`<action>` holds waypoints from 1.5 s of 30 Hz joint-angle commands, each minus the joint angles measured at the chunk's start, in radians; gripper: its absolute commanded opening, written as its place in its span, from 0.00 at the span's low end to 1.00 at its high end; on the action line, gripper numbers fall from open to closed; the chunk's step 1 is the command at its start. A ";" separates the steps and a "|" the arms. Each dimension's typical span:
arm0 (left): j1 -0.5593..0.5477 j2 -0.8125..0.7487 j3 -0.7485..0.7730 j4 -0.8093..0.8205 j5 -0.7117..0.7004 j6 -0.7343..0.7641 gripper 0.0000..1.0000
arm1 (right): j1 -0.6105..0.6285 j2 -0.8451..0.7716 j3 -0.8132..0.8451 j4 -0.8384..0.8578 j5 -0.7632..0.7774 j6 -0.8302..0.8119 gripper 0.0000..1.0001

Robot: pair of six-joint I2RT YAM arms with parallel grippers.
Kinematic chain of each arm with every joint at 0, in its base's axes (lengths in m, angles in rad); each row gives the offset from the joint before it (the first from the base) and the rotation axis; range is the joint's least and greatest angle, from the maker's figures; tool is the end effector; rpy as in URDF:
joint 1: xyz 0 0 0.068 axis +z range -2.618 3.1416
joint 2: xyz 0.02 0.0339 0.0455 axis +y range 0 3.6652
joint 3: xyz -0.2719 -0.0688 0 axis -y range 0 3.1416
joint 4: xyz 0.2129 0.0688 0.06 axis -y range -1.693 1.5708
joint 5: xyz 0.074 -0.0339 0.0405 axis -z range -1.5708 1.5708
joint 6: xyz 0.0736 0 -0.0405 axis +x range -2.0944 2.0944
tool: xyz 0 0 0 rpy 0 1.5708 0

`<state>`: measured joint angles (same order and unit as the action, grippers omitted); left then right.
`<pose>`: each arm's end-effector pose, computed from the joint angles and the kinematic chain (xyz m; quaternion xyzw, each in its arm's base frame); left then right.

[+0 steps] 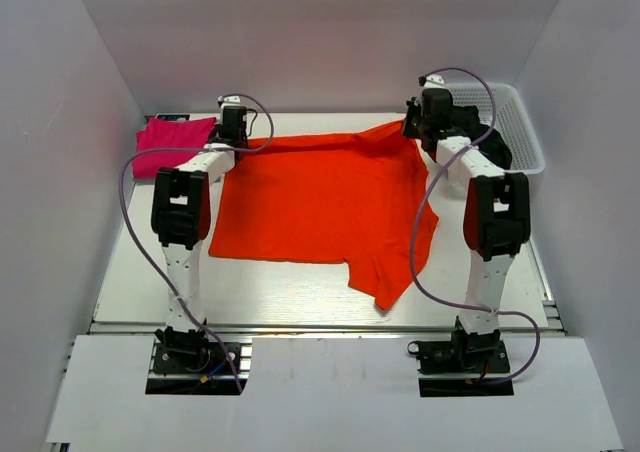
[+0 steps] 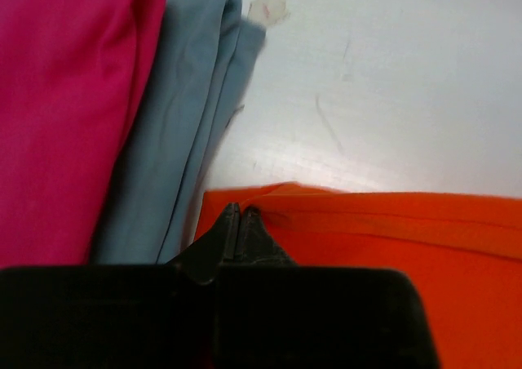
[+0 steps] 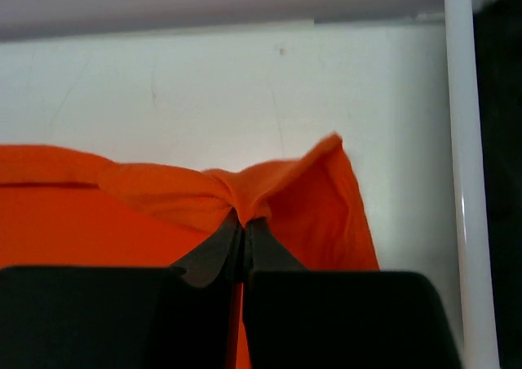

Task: Fold and stack the t-shirts
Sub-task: Fold the flattened tshirt in 1/3 of the way

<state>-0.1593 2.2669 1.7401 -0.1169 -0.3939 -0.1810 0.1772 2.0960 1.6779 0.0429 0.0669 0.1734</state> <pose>0.5200 -0.0549 0.1818 -0.0970 0.8762 0.0983 0.4618 0.5053 0.0855 0.2631 0.0173 0.8261 0.0709 0.5587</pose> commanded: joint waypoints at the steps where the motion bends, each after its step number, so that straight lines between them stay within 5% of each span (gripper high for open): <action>1: 0.006 -0.170 -0.097 0.034 0.032 0.028 0.00 | -0.001 -0.154 -0.095 -0.012 -0.013 0.061 0.00; 11: -0.014 -0.389 -0.407 0.045 0.069 0.028 0.00 | 0.002 -0.395 -0.440 -0.072 -0.038 0.184 0.00; 29: -0.014 -0.541 -0.659 -0.038 0.110 -0.090 0.00 | 0.002 -0.749 -0.972 -0.054 -0.025 0.486 0.00; 32: -0.014 -0.541 -0.648 -0.130 0.110 -0.139 0.01 | 0.002 -0.719 -0.989 -0.063 -0.044 0.491 0.16; 33: -0.014 -0.541 -0.648 -0.157 0.110 -0.149 0.26 | -0.001 -0.715 -0.991 -0.073 -0.045 0.486 0.23; 35: -0.014 -0.550 -0.627 -0.239 0.110 -0.173 0.52 | 0.001 -0.717 -0.988 -0.101 -0.010 0.474 0.29; 36: -0.014 -0.560 -0.626 -0.260 0.110 -0.173 0.67 | 0.002 -0.732 -0.977 -0.109 -0.007 0.445 0.41; 37: -0.014 -0.560 -0.614 -0.300 0.089 -0.201 0.89 | 0.005 -0.738 -0.969 -0.107 -0.006 0.431 0.45; 42: -0.014 -0.633 -0.564 -0.349 0.067 -0.222 1.00 | 0.007 -0.763 -0.903 -0.017 -0.056 0.333 0.58; 45: -0.014 -0.653 -0.554 -0.252 0.180 -0.195 1.00 | 0.016 -0.729 -0.860 0.051 -0.116 0.279 0.72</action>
<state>-0.1722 1.7027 1.1290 -0.4278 -0.2825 -0.3721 0.1806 1.3643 0.7387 -0.0315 0.0105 0.5327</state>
